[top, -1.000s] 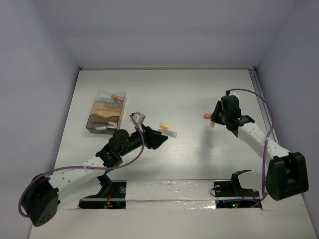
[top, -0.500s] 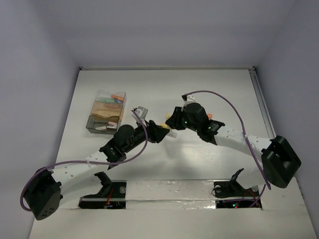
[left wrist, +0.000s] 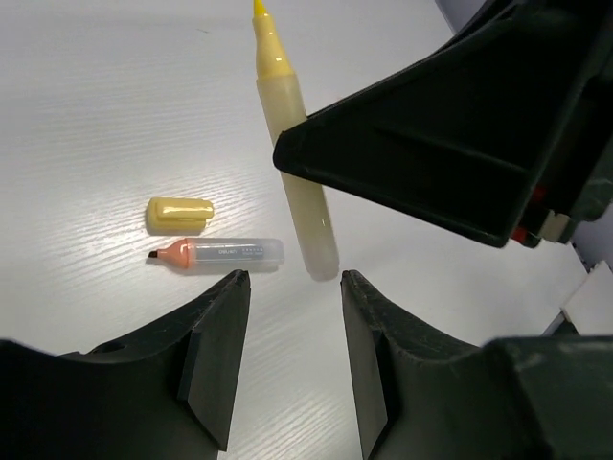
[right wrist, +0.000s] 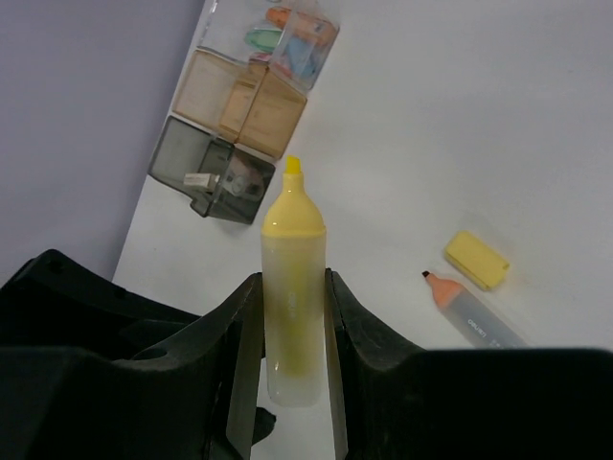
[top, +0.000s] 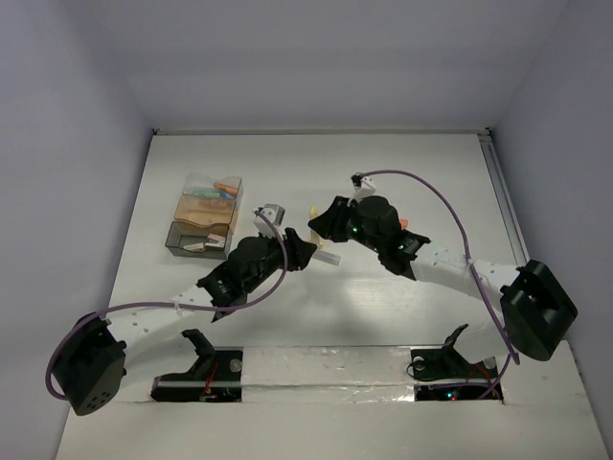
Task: Sort the stationery into containers
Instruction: Pick up the pen from the center of the board, then close the pen cap on the pen.
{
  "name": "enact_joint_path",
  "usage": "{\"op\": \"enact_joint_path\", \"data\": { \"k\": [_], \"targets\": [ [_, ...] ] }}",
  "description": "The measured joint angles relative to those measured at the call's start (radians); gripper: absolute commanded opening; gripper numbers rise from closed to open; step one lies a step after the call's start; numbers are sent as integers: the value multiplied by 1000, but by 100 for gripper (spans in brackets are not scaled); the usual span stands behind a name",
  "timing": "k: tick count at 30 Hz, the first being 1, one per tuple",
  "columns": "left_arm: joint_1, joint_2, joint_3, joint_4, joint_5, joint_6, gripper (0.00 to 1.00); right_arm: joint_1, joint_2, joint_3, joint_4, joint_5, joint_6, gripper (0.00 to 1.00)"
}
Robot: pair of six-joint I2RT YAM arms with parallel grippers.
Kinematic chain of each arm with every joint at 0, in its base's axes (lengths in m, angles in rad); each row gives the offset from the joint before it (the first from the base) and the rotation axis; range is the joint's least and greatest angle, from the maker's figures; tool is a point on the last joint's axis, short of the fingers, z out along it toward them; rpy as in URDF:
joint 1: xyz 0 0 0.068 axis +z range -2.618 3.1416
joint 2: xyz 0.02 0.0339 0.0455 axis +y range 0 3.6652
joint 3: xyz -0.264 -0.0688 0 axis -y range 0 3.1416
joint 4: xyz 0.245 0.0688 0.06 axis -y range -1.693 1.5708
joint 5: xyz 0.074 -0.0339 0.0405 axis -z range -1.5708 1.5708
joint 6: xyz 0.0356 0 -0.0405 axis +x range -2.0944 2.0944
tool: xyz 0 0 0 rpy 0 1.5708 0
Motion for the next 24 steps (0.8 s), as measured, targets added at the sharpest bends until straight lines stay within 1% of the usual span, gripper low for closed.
{"op": "enact_joint_path", "data": {
  "k": [7, 11, 17, 19, 20, 22, 23, 24],
  "targets": [
    [0, 58, 36, 13, -14, 18, 39, 19, 0, -7, 35, -12, 13, 0],
    [0, 76, 37, 29, -14, 18, 33, 31, 0, -13, 46, -16, 19, 0],
    [-2, 93, 37, 44, -18, 19, 26, 38, 0, -25, 57, -32, 26, 0],
    [-5, 94, 37, 48, -21, 19, 26, 39, 0, -25, 58, -34, 27, 0],
    [-6, 94, 37, 51, -24, 19, 21, 39, 0, -25, 58, -35, 29, 0],
    [-6, 94, 37, 55, -27, 19, 16, 42, 1, -25, 64, -34, 30, 0],
    [-7, 94, 37, 54, -34, 19, 6, 42, 2, -25, 68, -33, 30, 0],
    [-6, 94, 37, 48, -49, 22, 2, 43, 4, -25, 74, -31, 31, 0]
  ]
}}
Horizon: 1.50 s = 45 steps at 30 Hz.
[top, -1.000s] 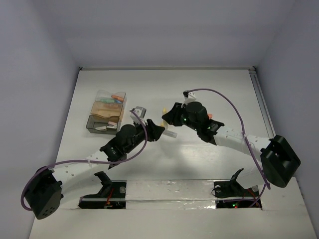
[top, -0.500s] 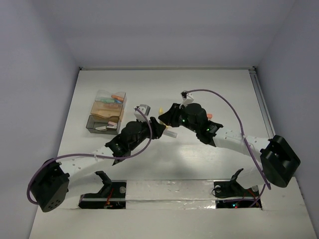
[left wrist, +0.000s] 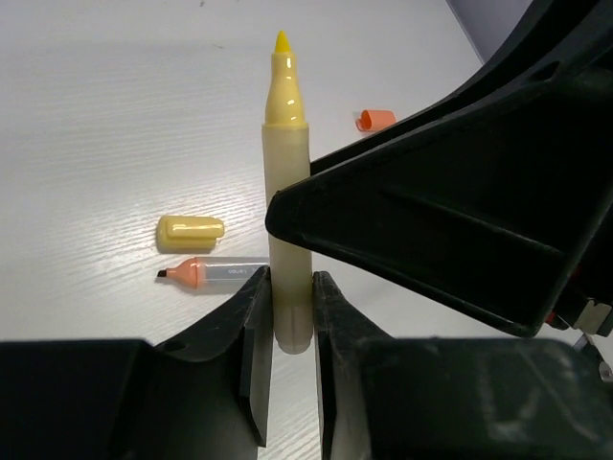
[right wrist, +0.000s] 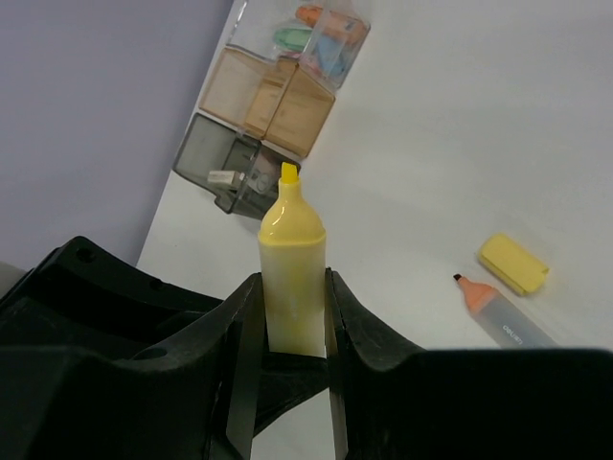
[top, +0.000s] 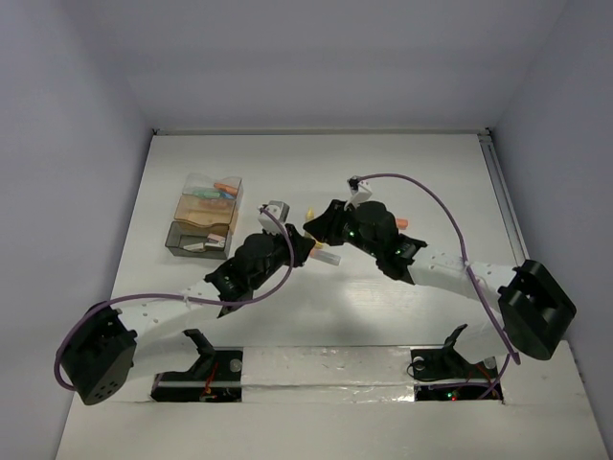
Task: Sort the stationery into containers
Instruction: Close the pen cap on the pen.
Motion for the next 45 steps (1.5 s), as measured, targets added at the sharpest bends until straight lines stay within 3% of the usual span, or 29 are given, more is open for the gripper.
{"op": "enact_joint_path", "data": {
  "k": [3, 5, 6, 7, 11, 15, 16, 17, 20, 24, 25, 26, 29, 37, 45],
  "targets": [
    [0, 0, 0, -4, -11, 2, 0, 1, 8, 0, 13, 2, 3, 0],
    [0, -1, 0, -9, -14, 2, 0, 2, 8, -1, 13, 2, 5, 9],
    [0, -3, 0, -11, -14, 3, 0, 2, 8, -2, 13, 2, 6, 15],
    [0, -8, 0, -17, -16, 4, 0, 2, 8, -2, 13, 2, 7, 33],
    [-1, -71, -7, -50, -36, 17, 0, 14, -18, -2, -11, 17, 1, 66],
    [0, -189, -29, -99, -94, 40, 0, 21, -105, -14, -92, 42, -50, 59],
    [0, -220, -40, -113, -105, 43, 0, 21, -124, -15, -116, 46, -62, 53],
    [0, -252, -50, -127, -116, 46, 0, 21, -139, -15, -132, 52, -76, 38],
    [0, -331, -85, -143, -139, 50, 0, 19, -141, -13, -171, 56, -122, 17],
    [0, -401, -133, -150, -143, 61, 0, 3, -22, 53, -299, 40, -249, 22],
    [0, -417, -147, -151, -143, 64, 0, -4, 33, 98, -349, 32, -297, 25],
    [0, -430, -159, -151, -143, 65, 0, -12, 81, 134, -380, 25, -339, 38],
    [0, -468, -188, -166, -147, 71, 0, -54, 202, 237, -469, -21, -471, 51],
    [0, -555, -224, -171, -155, 75, 0, -104, 463, 530, -648, -81, -750, 54],
    [0, -570, -225, -171, -139, 75, 0, -104, 634, 719, -824, -119, -890, 55]
  ]
}}
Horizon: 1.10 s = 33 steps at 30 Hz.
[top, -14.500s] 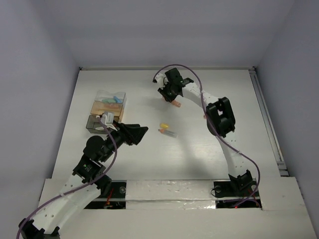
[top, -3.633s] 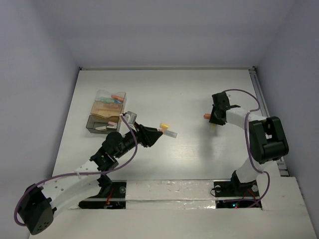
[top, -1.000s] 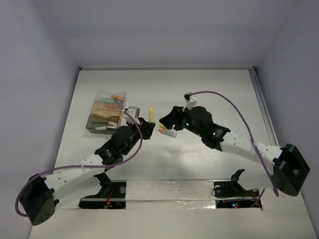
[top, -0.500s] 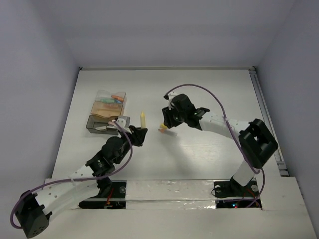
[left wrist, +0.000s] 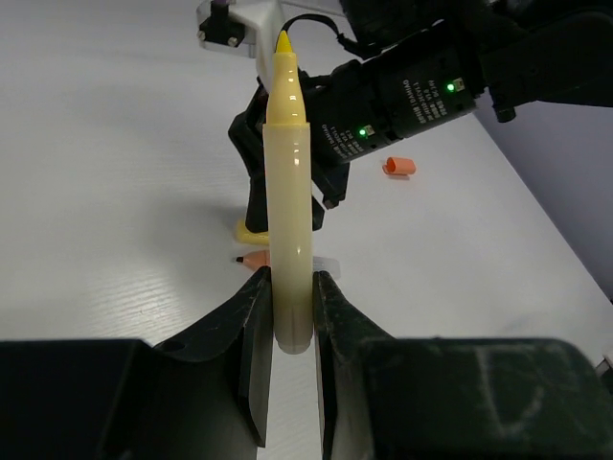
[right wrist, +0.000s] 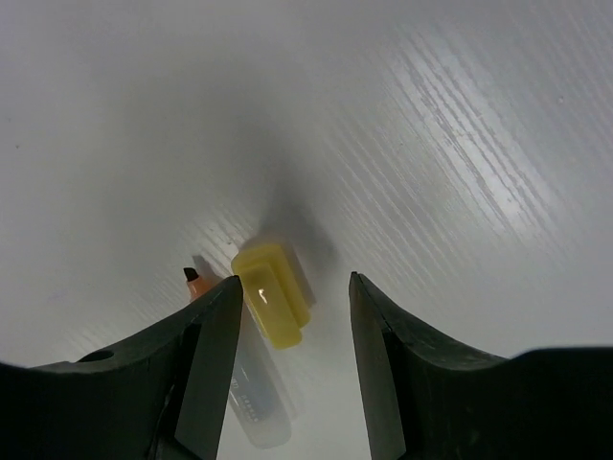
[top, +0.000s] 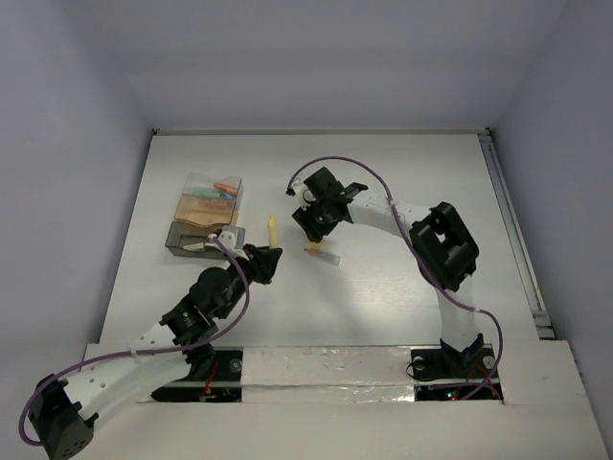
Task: Sort the stationery into containers
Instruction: Close the pen cap on the pen.
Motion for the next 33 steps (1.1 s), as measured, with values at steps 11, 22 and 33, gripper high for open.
{"op": "enact_joint_path", "data": {
  "k": [11, 22, 33],
  "targets": [
    [0, -6, -1, 1, 9, 0, 0, 0, 49, 28, -93, -35, -40, 55],
    [0, 5, -1, 2, 10, 0, 0, 0, 55, 24, -79, 19, 3, 66],
    [0, 7, -1, 2, 11, 0, 0, -2, -13, -61, -2, 135, 204, 75]
  ]
}}
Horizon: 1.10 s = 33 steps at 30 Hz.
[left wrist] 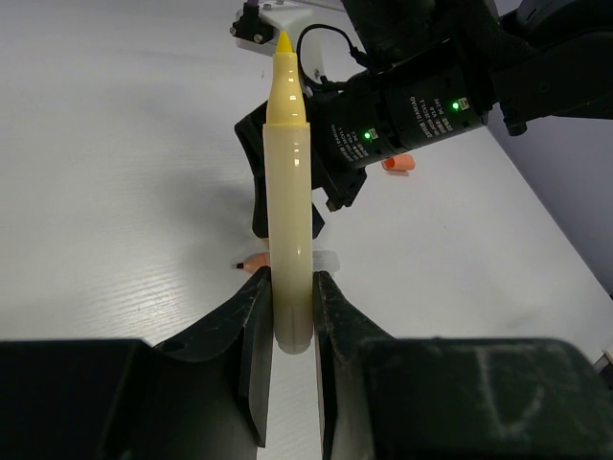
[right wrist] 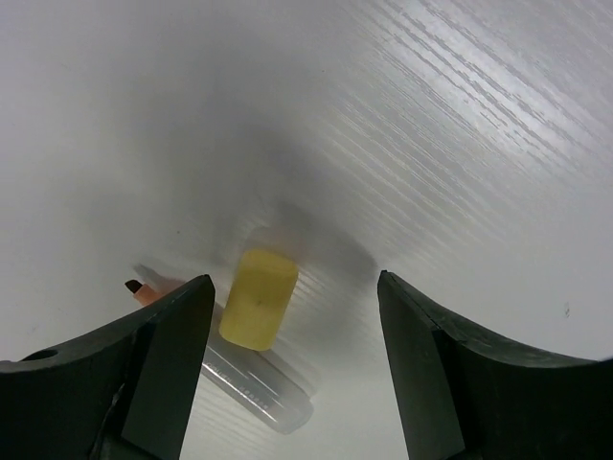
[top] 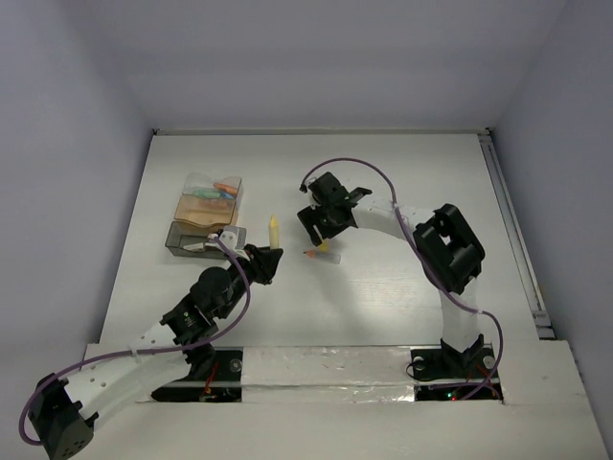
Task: Sort the stationery into containers
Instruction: Close the pen cap on the pen.
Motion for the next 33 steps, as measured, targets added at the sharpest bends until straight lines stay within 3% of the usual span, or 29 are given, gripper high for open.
{"op": "enact_joint_path", "data": {
  "k": [12, 25, 30, 33],
  "targets": [
    [0, 0, 0, 0, 5, 0, 0, 0, -11, -16, 24, -1, 91, 57],
    [0, 6, 0, 6, 11, 0, 0, 0, 17, 2, 14, 0, 106, 48],
    [0, 14, 0, 8, 13, 0, 0, 0, 29, 9, 19, 0, 108, 20],
    [0, 23, 0, 11, 17, 0, 0, 0, 29, 9, 27, 13, 117, 10]
  ]
}}
